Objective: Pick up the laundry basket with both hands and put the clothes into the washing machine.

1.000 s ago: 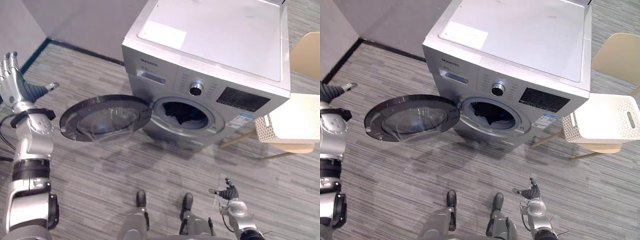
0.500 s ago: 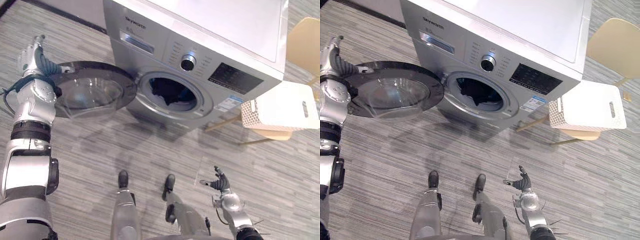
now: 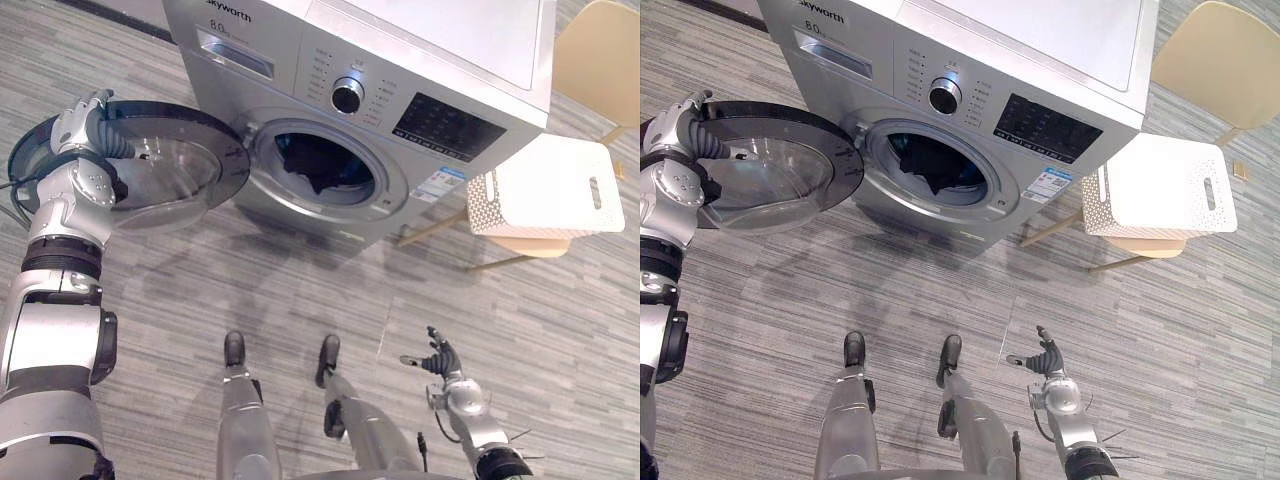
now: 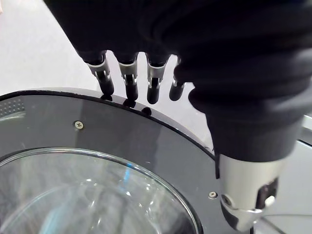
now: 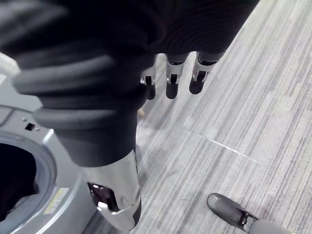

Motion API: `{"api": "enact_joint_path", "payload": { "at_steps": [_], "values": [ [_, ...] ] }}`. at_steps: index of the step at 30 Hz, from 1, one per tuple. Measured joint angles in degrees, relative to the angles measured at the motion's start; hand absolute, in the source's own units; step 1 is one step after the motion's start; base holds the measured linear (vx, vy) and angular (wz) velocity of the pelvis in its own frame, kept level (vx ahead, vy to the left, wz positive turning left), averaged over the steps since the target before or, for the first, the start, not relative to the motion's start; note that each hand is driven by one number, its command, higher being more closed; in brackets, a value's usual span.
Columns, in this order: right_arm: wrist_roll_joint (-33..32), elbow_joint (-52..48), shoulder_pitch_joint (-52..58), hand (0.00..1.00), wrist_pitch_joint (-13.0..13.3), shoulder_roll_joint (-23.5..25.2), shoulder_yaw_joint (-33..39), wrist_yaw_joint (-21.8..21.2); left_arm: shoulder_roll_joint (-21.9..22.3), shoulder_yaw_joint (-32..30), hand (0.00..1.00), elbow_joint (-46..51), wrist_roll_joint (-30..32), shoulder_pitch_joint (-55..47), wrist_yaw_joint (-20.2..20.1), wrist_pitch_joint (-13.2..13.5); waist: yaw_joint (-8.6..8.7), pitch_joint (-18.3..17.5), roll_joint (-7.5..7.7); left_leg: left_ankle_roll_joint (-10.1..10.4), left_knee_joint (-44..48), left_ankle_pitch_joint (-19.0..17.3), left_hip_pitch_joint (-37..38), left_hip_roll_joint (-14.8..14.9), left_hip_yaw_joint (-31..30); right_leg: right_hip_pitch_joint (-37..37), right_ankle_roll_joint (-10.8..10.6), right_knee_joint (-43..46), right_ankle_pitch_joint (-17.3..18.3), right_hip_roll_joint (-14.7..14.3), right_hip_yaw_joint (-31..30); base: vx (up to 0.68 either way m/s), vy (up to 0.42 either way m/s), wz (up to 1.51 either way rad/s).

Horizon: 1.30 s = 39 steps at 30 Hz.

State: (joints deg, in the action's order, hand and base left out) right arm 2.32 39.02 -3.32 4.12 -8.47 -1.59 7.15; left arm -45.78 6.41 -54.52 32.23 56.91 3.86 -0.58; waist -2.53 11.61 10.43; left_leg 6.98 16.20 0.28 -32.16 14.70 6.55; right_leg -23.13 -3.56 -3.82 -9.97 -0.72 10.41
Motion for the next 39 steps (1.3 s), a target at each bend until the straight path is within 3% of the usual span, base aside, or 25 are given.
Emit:
{"api": "enact_joint_path", "payload": {
  "at_steps": [4, 8, 14, 19, 24, 29, 33, 39],
  "values": [
    [0.10, -0.02, -0.34, 0.00, -0.31, -0.05, 0.01, -0.04, 1.24, -2.31, 0.00, 2.20, -0.37, -2.26, 0.07, -0.15, 0.07, 0.03, -0.06, -0.26, 0.14, -0.12, 0.27, -0.82, 0.01, 0.06, 0.47, 0.45, -0.19, 0.56, -0.09, 0.05, 0.008, 0.01],
    [0.63, 0.03, -0.14, 0.00, -0.70, -0.07, 0.00, -0.07, 3.85, -2.65, 0.00, 6.73, -6.03, -7.53, 0.89, -0.09, 0.05, 0.46, -0.90, -0.73, -0.78, -0.41, 2.58, -1.85, -0.11, 2.14, 1.10, 0.71, 0.40, 1.66, 0.46, 0.04, 0.021, 0.15],
    [2.83, 1.29, -0.30, 0.00, -1.43, -0.53, 1.29, 0.03, 12.50, -4.92, 0.00, 21.60, -13.87, -23.59, 2.85, 1.09, -0.29, 0.19, -4.25, -2.10, -5.33, 0.61, 7.55, -5.93, -0.86, 4.87, -0.45, 2.80, 2.66, 5.46, 1.77, 0.05, 0.056, 0.23],
    [5.46, 3.46, 0.35, 0.00, -3.02, 0.21, 2.54, -0.03, 25.54, -4.78, 0.00, 40.73, -17.77, -42.11, 3.59, 1.27, 0.04, -1.34, -7.08, -3.80, -9.93, 1.80, 12.97, -10.35, -1.81, 9.14, -2.25, 2.70, 3.94, 8.97, 3.35, 0.08, 0.073, 0.25],
    [6.88, 4.14, 0.35, 0.00, -3.03, 1.38, 3.85, -0.48, 32.29, -1.35, 0.00, 53.41, -20.64, -52.70, -0.18, 0.77, 0.12, -1.81, -7.58, -4.68, -12.33, 2.44, 16.10, -11.94, -2.11, 11.73, -2.69, 2.32, 4.30, 10.14, 3.85, 0.07, 0.065, 0.11],
    [6.89, 4.63, 1.43, 0.00, -3.23, 1.19, 4.07, -1.16, 33.27, 0.25, 0.00, 56.98, -27.64, -53.65, -1.20, 2.45, 0.54, -3.16, -9.02, -5.12, -14.51, 3.54, 19.03, -12.58, -3.26, 14.32, -2.77, 2.39, 5.14, 10.39, 5.27, 0.03, 0.020, 0.13],
    [6.95, 4.64, 2.32, 0.00, -3.22, 1.19, 4.10, -1.21, 34.78, 0.13, 0.00, 56.91, -29.38, -55.58, -0.65, 2.99, 0.96, -4.20, -10.57, -4.99, -16.71, 4.12, 20.75, -12.60, -2.96, 14.79, -2.47, 2.42, 5.41, 10.39, 5.11, -0.01, 0.015, -0.03],
    [7.32, 4.49, 4.05, 0.00, -3.39, 1.54, 4.12, -1.11, 37.81, 0.15, 0.00, 48.15, -30.04, -57.03, 0.43, 2.01, 1.62, -4.35, -10.70, -4.82, -18.51, 4.90, 21.44, -11.73, -0.62, 14.13, -2.11, 1.61, 4.97, 9.80, 3.49, 0.00, 0.004, -0.13]
  ]
}}
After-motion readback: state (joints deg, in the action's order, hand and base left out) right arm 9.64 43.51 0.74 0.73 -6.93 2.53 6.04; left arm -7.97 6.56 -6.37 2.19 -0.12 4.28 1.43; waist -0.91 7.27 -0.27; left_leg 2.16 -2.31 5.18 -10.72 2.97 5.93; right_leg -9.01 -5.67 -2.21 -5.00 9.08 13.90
